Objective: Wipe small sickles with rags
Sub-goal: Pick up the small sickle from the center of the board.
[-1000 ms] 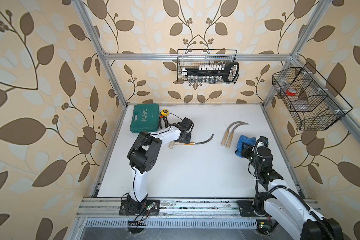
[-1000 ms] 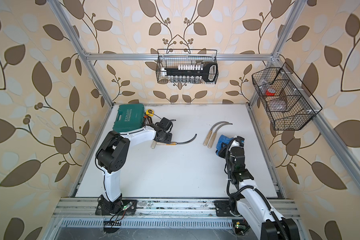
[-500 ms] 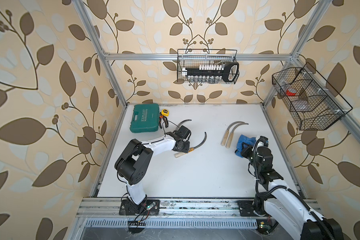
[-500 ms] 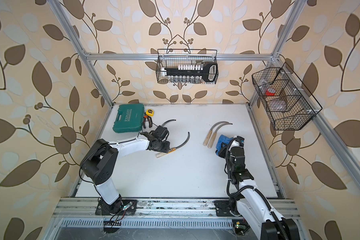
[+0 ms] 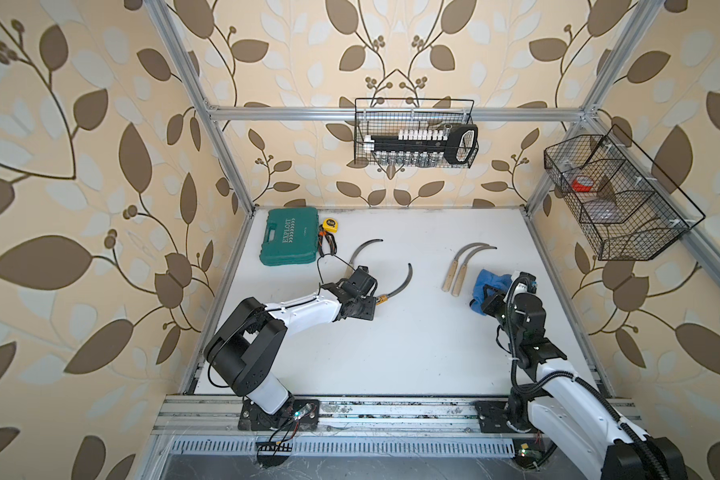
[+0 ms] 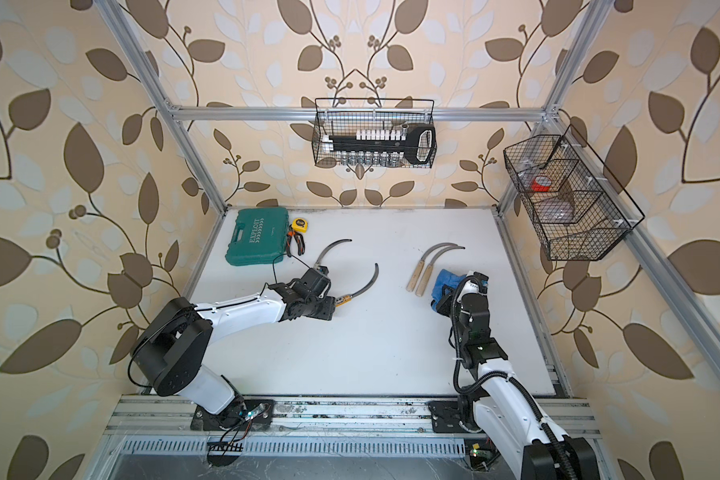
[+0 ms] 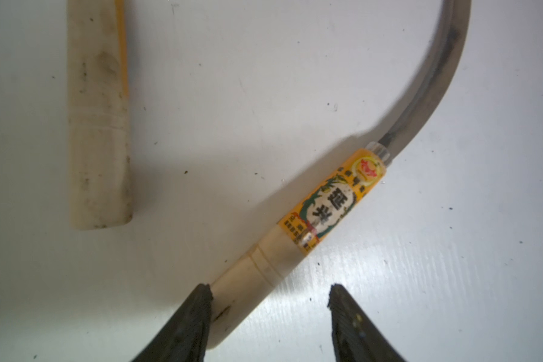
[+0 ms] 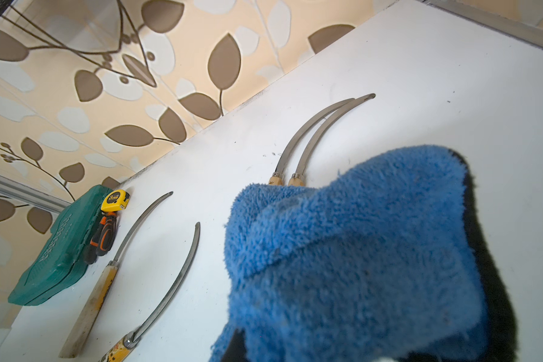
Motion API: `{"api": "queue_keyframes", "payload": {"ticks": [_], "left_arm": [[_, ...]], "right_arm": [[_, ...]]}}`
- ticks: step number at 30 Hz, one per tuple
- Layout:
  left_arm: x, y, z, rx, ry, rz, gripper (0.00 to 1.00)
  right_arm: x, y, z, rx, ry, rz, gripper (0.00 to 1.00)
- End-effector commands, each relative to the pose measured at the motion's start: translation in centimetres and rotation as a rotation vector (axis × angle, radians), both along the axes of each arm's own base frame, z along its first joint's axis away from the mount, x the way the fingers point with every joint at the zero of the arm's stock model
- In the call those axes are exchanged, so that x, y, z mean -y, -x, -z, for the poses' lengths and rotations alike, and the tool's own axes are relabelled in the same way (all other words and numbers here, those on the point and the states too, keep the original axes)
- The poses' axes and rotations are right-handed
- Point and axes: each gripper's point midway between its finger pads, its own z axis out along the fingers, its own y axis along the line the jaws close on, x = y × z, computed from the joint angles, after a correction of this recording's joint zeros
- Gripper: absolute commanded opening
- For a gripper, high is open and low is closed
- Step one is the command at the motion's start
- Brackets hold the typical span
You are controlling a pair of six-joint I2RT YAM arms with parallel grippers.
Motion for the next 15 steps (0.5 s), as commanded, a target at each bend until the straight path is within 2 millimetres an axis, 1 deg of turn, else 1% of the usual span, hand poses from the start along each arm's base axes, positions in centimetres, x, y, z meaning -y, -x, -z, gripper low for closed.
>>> {"api": "queue_keyframes", "payload": {"ticks": [1, 3, 6, 8, 11, 15], "left_arm": [[-0.1, -0.9, -0.7, 0.047, 0.006, -0.025, 0.63], [0.2, -0.7, -0.2, 0.029, 0.013, -0.016, 0.63], [0.6, 0.3, 0.3, 0.01, 0.036, 0.008, 0.61], [0.8, 1.1, 0.3, 0.017, 0.043, 0.017, 0.63], [0.6, 2.1, 0.5, 0.018, 0.056, 0.011, 0.63], [-0.3, 3.0, 0.8, 0.019, 0.057, -0.01, 0.62]], "right_arm": [[-0.1, -0.1, -0.6, 0.024, 0.005, -0.012, 0.0], [-0.1, -0.2, -0.6, 0.023, 0.004, -0.012, 0.0], [-0.1, -0.2, -0.5, 0.021, 0.005, -0.013, 0.0], [-0.1, -0.2, -0.5, 0.019, 0.005, -0.013, 0.0], [-0.1, -0.2, -0.5, 0.018, 0.005, -0.014, 0.0], [-0.1, -0.2, -0.5, 0.021, 0.005, -0.014, 0.01]]}}
